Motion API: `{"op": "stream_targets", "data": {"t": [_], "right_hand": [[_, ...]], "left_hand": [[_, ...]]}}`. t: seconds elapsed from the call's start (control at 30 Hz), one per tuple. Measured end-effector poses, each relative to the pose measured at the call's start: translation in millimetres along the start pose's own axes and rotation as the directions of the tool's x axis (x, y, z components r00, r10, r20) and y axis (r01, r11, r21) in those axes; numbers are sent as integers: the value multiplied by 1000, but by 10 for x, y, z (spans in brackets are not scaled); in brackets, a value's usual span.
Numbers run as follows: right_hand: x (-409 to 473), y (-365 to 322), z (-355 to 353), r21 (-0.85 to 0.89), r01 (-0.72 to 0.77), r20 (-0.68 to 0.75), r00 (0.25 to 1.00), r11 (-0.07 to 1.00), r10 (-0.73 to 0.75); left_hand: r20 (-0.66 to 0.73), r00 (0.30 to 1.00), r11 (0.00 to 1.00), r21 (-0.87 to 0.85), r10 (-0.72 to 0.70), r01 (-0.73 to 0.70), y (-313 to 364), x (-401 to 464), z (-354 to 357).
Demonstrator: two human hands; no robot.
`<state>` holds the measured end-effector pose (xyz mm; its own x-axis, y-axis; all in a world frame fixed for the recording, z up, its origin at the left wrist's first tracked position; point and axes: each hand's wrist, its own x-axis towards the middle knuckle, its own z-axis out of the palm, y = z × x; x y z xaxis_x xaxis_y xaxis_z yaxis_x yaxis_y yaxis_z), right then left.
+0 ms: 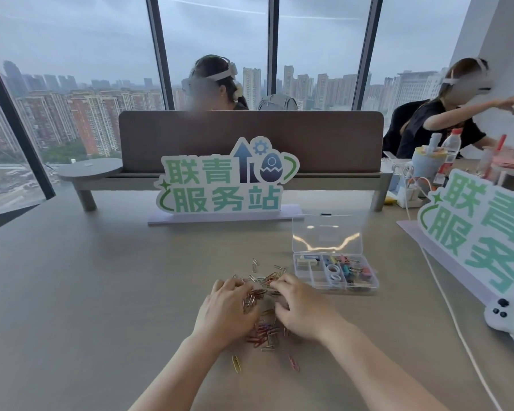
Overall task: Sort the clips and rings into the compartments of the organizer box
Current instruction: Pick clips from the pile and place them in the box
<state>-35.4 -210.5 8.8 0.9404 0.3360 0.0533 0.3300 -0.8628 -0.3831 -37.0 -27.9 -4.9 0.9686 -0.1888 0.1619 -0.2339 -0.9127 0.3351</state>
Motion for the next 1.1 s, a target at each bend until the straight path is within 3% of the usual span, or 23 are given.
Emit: {"op": "stream_targets", "data": {"t": [0.1, 0.43, 0.73, 0.9, 1.0, 1.1], "right_hand": [[144, -31, 22, -53, 2, -56, 998, 999, -5], [458, -163, 36, -172, -109, 183, 973, 979, 140], [152, -168, 64, -72, -43, 149, 987, 996, 53], [-93, -25, -4, 11, 31, 28, 999, 999, -31], [-192, 95, -50, -142, 86, 25, 996, 986, -84], [-221, 150, -37, -271, 104, 86, 993, 957, -84]], "left_hand": [[28, 999, 999, 50, -17, 16, -25, 25, 9], [140, 990, 998, -56, 23, -15, 6, 106, 22], [230, 969, 994, -88, 87, -69, -2, -73, 8], [218, 972, 996, -20, 90, -88, -64, -147, -50], [184, 981, 987, 130, 64, -89, -117, -181, -100], [155, 986, 981, 176, 56, -83, -123, -197, -102]]}}
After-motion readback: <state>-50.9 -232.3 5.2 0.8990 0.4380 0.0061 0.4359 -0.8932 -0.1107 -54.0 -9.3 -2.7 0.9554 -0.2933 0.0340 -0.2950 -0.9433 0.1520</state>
